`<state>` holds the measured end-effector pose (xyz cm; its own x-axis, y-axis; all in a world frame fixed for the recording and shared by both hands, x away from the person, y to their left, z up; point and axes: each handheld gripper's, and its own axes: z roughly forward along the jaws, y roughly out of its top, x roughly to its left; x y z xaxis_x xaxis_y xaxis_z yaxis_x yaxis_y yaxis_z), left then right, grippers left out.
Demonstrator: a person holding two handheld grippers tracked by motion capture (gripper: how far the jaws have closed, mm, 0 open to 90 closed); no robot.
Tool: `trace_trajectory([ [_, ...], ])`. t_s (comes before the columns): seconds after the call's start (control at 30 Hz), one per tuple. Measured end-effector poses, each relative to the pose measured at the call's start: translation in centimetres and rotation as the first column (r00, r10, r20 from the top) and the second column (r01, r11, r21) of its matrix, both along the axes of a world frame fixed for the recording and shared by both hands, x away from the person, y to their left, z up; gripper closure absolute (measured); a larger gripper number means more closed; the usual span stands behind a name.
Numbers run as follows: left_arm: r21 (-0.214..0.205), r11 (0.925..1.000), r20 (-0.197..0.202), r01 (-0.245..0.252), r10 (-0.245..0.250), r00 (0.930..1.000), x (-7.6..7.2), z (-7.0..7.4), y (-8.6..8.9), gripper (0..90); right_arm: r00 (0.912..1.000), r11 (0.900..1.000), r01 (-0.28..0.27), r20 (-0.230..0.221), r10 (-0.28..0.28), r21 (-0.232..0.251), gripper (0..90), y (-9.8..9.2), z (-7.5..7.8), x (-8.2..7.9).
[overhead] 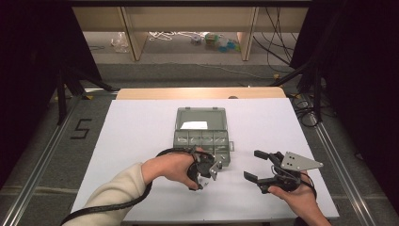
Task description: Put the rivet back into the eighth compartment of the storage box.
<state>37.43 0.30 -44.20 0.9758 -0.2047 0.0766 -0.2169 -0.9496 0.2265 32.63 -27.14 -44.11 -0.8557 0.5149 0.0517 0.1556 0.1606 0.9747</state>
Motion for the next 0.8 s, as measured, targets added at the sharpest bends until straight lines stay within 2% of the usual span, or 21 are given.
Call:
trace_trajectory([
  [0.03,-0.008,0.9999,-0.01,-0.014,0.014,0.9999,-0.1,-0.2,0.0,44.3,1.0,1.0,0.0,0.0,0.0,0.0,16.2,0.0,0.0,0.0],
  [0.07,0.019,0.9998,-0.003,0.009,-0.009,1.0,0.2,-0.2,0.0,45.1,1.0,1.0,-0.001,-0.001,0.001,0.0,16.2,0.0,0.0,0.0],
  [0.1,0.0,0.9999,-0.019,-0.015,0.015,0.9997,0.1,-0.5,0.0,46.0,1.0,1.0,-0.003,-0.004,0.003,-0.008,16.2,-0.1,0.0,0.0],
  [0.13,0.022,0.9997,-0.006,0.006,-0.006,1.0,0.3,-0.5,0.0,46.6,1.0,1.0,-0.003,-0.004,0.003,-0.009,16.2,-0.1,0.0,0.0],
  [0.17,0.004,0.9999,-0.02,-0.016,0.016,0.9997,0.2,-0.7,0.0,47.1,1.0,1.0,-0.002,-0.002,0.002,-0.007,16.2,0.0,0.0,0.0],
  [0.33,0.012,0.9997,-0.035,-0.022,0.023,0.9991,0.4,-1.1,-0.2,51.0,1.0,1.0,-0.003,-0.006,0.003,-0.007,16.2,0.0,0.0,0.0],
  [0.37,0.038,0.9993,-0.026,0.001,0.0,0.9997,0.6,-1.0,-0.2,51.6,1.0,1.0,-0.004,-0.007,0.004,-0.009,16.2,0.0,0.0,0.0],
  [0.4,0.04,0.9992,-0.031,0.0,0.002,0.9995,0.6,-1.1,-0.3,52.4,1.0,1.0,-0.004,-0.007,0.004,-0.009,16.2,0.0,0.0,0.0],
  [0.43,0.025,0.9994,-0.047,-0.022,0.023,0.9986,0.5,-1.3,-0.2,53.4,1.0,1.0,-0.004,-0.008,0.004,-0.009,16.2,-0.1,0.0,0.0],
  [0.5,0.032,0.9992,-0.053,-0.025,0.026,0.9982,0.6,-1.4,-0.3,55.6,1.0,0.9998,0.005,-0.008,-0.005,-0.02,16.2,-0.1,0.1,-0.1],
  [0.53,0.037,0.999,-0.059,-0.025,0.027,0.9979,0.6,-1.4,-0.3,56.8,1.0,1.0,-0.004,-0.004,0.004,-0.009,16.2,-0.1,0.0,0.0],
  [0.6,0.044,0.9987,-0.066,-0.025,0.028,0.9974,0.7,-1.5,-0.3,59.0,1.0,0.9999,0.0,-0.009,0.0,-0.017,16.2,-0.1,0.1,-0.1],
  [0.63,0.047,0.9986,-0.068,-0.023,0.027,0.9973,0.7,-1.5,-0.3,60.0,1.0,1.0,-0.002,-0.001,0.002,0.001,16.2,0.0,0.0,0.0],
  [0.7,0.051,0.9985,-0.077,-0.019,0.023,0.9968,0.8,-1.5,-0.4,60.8,1.0,0.9999,-0.005,-0.006,0.005,-0.009,16.2,-0.1,0.0,0.0],
  [0.73,0.072,0.9974,-0.065,0.005,0.0,0.9979,0.9,-1.4,-0.5,61.1,1.0,0.9999,-0.005,-0.004,0.005,-0.009,16.2,-0.1,0.0,0.0],
  [0.77,0.055,0.9983,-0.078,-0.017,0.021,0.9967,0.8,-1.5,-0.5,61.7,1.0,1.0,-0.005,-0.005,0.005,-0.009,16.2,0.0,0.0,0.0],
  [0.8,0.057,0.9982,-0.078,-0.016,0.021,0.9967,0.9,-1.5,-0.5,62.3,1.0,0.9999,-0.005,-0.007,0.005,-0.009,16.2,0.0,0.0,0.0],
])
